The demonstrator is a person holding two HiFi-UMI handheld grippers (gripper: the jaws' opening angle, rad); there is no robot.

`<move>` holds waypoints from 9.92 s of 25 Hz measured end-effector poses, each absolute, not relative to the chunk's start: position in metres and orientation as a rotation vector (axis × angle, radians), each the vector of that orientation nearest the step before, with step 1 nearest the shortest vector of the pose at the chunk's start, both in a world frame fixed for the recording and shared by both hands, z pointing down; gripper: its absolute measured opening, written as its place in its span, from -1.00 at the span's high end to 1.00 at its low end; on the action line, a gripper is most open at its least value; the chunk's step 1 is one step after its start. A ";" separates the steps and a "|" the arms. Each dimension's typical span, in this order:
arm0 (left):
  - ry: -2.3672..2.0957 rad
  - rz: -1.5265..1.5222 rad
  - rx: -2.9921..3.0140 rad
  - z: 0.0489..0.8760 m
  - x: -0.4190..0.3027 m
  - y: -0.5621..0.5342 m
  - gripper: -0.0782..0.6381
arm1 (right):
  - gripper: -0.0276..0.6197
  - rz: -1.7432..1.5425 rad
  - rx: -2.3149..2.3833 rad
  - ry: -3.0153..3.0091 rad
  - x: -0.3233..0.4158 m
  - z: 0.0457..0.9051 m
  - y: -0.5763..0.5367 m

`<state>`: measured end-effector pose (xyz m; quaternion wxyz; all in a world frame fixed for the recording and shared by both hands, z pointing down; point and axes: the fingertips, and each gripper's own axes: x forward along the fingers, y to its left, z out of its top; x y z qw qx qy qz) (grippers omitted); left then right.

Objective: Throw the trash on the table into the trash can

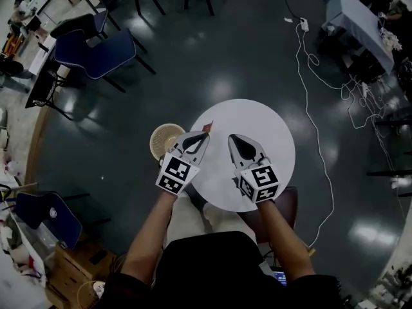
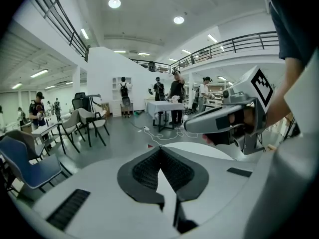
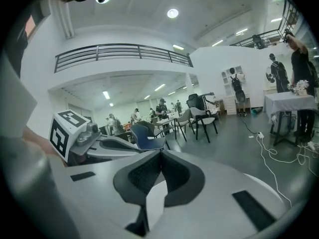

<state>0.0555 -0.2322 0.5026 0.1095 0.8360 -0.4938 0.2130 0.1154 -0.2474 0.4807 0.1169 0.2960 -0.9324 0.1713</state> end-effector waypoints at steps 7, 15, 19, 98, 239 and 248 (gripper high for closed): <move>-1.525 0.546 2.395 0.495 0.022 -0.218 0.74 | 0.86 0.478 0.786 -2.734 0.077 0.477 -0.238; -1.547 0.536 2.372 0.493 -0.039 -0.204 0.74 | 0.86 0.470 0.754 -2.723 0.020 0.477 -0.226; -1.543 0.547 2.379 0.489 -0.072 -0.199 0.74 | 0.86 0.493 0.767 -2.719 -0.012 0.480 -0.221; -1.192 0.889 2.159 1.029 -0.319 -0.181 0.74 | 0.86 0.773 0.916 -2.363 -0.252 0.938 -0.210; -1.396 0.177 2.733 0.320 -0.282 -0.120 0.74 | 0.86 0.272 1.121 -2.789 -0.238 0.328 -0.141; -1.378 0.118 2.748 0.305 -0.251 -0.082 0.74 | 0.86 0.266 1.135 -2.777 -0.208 0.325 -0.094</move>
